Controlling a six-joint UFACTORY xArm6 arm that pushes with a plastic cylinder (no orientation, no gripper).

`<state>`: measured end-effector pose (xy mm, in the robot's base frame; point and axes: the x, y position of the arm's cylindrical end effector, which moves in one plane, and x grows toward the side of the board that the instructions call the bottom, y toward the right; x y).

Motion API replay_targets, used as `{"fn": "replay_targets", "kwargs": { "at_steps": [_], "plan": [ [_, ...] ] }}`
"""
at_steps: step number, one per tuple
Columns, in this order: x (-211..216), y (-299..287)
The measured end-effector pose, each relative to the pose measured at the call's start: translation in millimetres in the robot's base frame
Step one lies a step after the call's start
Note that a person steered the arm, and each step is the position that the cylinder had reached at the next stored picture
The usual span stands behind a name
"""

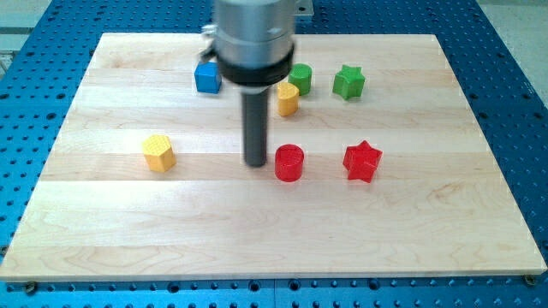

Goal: Form a diagonal line using the yellow blocks and red circle

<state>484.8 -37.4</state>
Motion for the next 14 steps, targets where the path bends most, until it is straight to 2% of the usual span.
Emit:
{"fn": "replay_targets", "kwargs": {
  "at_steps": [1,2,3,4,5,6,7,9,10,11,12,13,14],
  "plan": [
    [35,32],
    [40,41],
    [35,94],
    [-23,102],
    [-34,105],
    [15,123],
    [24,76],
    [-63,76],
    [-103,123],
    [-120,138],
    [-131,113],
    [-127,76],
    [-115,86]
  ]
}}
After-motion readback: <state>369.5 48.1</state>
